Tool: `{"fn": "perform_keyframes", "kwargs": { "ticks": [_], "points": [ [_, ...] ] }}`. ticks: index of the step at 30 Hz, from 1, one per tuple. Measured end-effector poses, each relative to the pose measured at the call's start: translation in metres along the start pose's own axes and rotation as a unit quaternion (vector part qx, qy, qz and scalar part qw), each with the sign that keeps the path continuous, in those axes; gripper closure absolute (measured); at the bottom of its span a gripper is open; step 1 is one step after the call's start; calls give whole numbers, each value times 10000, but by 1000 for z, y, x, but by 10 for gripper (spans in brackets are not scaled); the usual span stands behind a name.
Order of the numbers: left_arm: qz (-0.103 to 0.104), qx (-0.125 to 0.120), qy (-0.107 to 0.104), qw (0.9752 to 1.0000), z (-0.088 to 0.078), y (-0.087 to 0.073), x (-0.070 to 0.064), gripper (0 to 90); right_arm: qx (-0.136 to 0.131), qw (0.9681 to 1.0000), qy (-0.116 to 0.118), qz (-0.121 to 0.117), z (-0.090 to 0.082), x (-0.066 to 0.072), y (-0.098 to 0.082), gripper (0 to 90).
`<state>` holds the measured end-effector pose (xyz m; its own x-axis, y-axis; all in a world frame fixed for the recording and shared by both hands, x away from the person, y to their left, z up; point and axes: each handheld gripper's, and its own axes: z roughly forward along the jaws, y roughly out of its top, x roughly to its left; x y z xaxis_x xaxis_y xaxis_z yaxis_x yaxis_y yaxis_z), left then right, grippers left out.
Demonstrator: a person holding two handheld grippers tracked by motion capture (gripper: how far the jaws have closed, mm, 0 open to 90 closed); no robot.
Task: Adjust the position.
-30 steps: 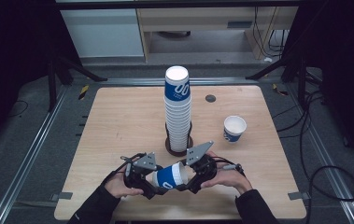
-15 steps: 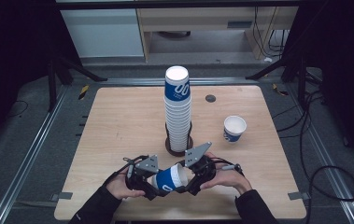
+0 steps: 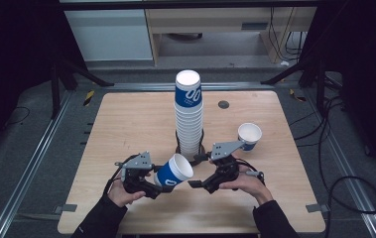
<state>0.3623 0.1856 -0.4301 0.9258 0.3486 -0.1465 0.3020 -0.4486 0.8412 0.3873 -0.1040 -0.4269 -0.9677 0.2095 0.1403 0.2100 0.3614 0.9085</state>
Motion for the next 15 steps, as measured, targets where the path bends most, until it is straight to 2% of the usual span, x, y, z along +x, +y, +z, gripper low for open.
{"fn": "perform_keyframes", "kwargs": {
  "ticks": [6, 11, 15],
  "points": [
    [23, -307, 64, 9995, 0, 2, -5, 261, -281, 9993, 109, 204, 1, 0, 2, 90],
    [60, -399, 56, 9992, 4, 3, -10, 261, -432, 9983, 223, 325, 6, 1, 2, 100],
    [89, -372, 34, 9993, 8, 4, -13, 261, -500, 9972, 348, 440, 10, 1, 2, 110]
  ]
}}
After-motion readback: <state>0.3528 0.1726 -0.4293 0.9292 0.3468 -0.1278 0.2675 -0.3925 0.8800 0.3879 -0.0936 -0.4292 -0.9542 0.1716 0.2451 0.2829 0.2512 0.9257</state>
